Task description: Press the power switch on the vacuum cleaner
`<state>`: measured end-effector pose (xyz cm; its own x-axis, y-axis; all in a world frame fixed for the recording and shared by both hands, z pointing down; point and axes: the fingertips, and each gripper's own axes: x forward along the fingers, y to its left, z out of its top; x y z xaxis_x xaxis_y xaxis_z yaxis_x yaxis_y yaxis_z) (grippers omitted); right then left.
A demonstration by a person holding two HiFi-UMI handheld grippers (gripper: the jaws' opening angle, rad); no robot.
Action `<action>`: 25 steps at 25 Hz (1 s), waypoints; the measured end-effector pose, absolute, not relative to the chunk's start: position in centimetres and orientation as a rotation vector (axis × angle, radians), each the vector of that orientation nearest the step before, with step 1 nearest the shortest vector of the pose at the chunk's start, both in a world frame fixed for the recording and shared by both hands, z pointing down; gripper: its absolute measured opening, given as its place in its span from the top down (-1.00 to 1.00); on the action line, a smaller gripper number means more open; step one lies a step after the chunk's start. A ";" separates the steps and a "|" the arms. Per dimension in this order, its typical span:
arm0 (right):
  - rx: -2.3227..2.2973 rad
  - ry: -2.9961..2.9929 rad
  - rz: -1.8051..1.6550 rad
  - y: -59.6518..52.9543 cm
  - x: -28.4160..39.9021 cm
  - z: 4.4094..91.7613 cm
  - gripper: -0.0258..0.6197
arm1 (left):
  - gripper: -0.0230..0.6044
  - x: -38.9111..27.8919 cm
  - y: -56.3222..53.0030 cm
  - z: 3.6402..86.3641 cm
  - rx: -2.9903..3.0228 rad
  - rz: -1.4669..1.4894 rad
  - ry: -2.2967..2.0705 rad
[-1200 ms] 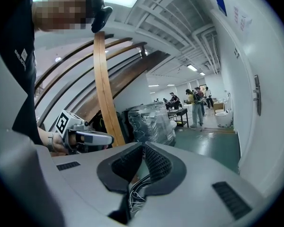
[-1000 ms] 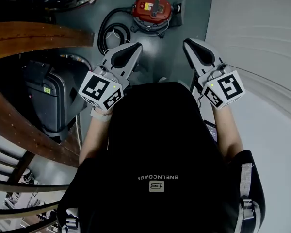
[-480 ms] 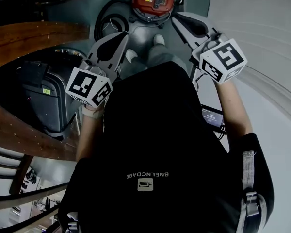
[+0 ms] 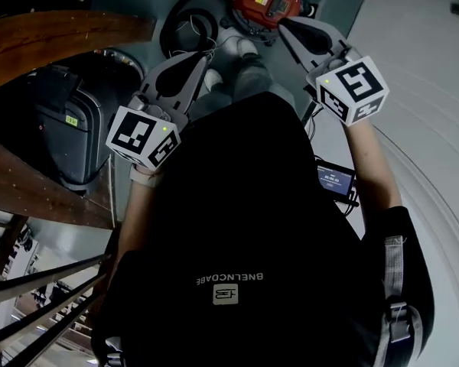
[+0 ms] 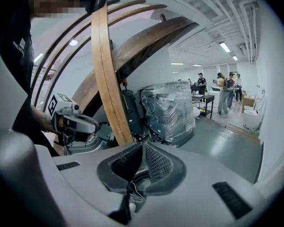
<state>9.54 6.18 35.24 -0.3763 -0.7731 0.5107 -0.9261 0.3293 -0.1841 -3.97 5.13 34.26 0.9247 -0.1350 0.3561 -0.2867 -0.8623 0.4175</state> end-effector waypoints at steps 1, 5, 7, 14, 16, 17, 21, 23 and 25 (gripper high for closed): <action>1.499 -2.270 0.655 5.6 9.8 35.8 0.81 | 0.88 -3.9 4.7 34.6 2.599 0.445 -0.317; 1.433 -2.247 0.700 3.2 11.2 39.0 0.81 | 0.88 -3.6 3.1 36.0 2.552 0.480 -0.395; 1.416 -2.211 0.716 1.8 12.1 40.8 0.81 | 0.88 -3.6 2.1 36.8 2.535 0.499 -0.426; 1.332 -2.087 0.783 -2.9 15.6 48.4 0.81 | 0.88 -2.9 -1.4 39.4 2.487 0.556 -0.513; 1.293 -2.058 0.803 -4.1 16.0 50.8 0.81 | 0.88 -3.0 -2.5 40.2 2.462 0.557 -0.561; 1.272 -2.045 0.812 -4.6 16.1 52.0 0.81 | 0.88 -3.1 -2.9 40.6 2.449 0.559 -0.584; 1.178 -1.994 0.838 -6.1 16.8 57.0 0.81 | 0.88 -3.1 -3.8 42.1 2.397 0.571 -0.656; 1.129 -1.970 0.841 -6.9 17.0 59.5 0.81 | 0.88 -3.3 -4.0 42.9 2.373 0.578 -0.689; 1.073 -1.944 0.839 -7.6 17.1 61.9 0.81 | 0.88 -3.5 -4.1 43.6 2.345 0.583 -0.728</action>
